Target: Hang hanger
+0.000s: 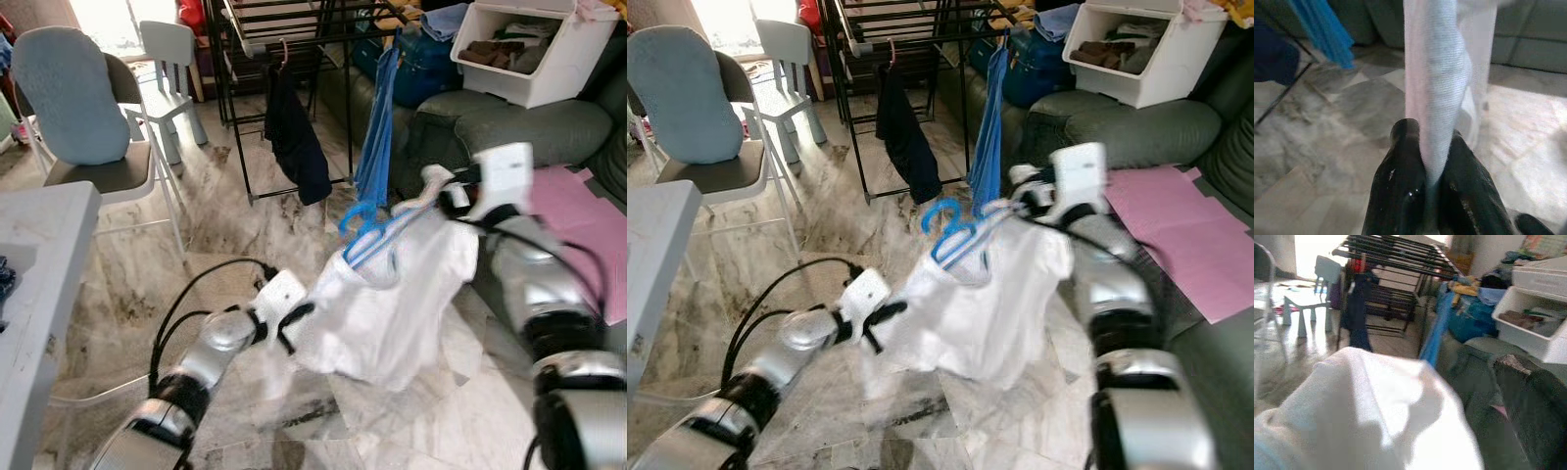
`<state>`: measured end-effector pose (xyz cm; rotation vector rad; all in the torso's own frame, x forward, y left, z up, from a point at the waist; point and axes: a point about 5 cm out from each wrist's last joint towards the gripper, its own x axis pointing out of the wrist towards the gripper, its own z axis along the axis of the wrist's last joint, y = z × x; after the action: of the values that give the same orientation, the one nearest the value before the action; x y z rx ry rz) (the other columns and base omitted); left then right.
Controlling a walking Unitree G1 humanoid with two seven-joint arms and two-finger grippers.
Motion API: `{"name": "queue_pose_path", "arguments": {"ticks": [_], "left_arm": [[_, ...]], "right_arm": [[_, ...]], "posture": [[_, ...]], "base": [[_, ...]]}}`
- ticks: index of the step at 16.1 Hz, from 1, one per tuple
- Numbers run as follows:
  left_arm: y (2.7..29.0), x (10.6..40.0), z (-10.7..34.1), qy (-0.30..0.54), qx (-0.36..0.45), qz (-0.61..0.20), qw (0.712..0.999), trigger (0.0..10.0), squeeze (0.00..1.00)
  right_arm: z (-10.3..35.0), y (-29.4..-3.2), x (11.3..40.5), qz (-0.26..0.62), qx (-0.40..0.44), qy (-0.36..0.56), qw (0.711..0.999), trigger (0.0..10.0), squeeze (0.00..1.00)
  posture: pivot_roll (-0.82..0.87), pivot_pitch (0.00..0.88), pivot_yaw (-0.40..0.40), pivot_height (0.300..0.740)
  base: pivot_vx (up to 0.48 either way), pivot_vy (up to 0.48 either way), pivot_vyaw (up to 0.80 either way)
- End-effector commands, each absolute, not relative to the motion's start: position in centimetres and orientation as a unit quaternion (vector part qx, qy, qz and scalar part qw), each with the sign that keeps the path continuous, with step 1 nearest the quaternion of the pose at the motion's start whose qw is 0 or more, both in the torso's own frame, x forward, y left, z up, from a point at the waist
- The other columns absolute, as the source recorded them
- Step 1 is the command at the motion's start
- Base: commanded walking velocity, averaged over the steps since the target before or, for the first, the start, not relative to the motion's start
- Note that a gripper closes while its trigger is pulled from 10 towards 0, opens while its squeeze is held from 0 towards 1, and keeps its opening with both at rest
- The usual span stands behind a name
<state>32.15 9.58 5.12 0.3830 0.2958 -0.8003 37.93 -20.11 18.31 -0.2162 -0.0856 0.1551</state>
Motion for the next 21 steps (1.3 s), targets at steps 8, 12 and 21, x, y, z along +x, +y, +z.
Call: {"name": "queue_pose_path", "arguments": {"ticks": [8,12,21], "left_arm": [[13.0,35.8,7.4,0.156,0.068,-0.113,0.979,0.0,0.00],[14.7,36.6,8.3,0.152,0.048,-0.069,0.985,0.0,0.00],[13.8,36.4,9.4,0.100,0.113,-0.179,0.972,0.0,0.00]], "right_arm": [[17.6,-15.5,33.6,0.295,-0.107,-0.013,0.949,10.0,0.00],[13.8,-14.6,30.1,0.419,-0.149,0.089,0.891,10.0,0.00],[11.2,-17.4,31.7,0.291,-0.249,0.110,0.917,10.0,0.00]], "posture": [[-0.18,0.000,0.011,0.740],[-0.17,0.000,0.010,0.740],[-0.16,0.000,0.010,0.740]], "base": [[0.000,0.000,0.00],[0.000,0.000,0.00],[0.000,0.000,0.00]]}}
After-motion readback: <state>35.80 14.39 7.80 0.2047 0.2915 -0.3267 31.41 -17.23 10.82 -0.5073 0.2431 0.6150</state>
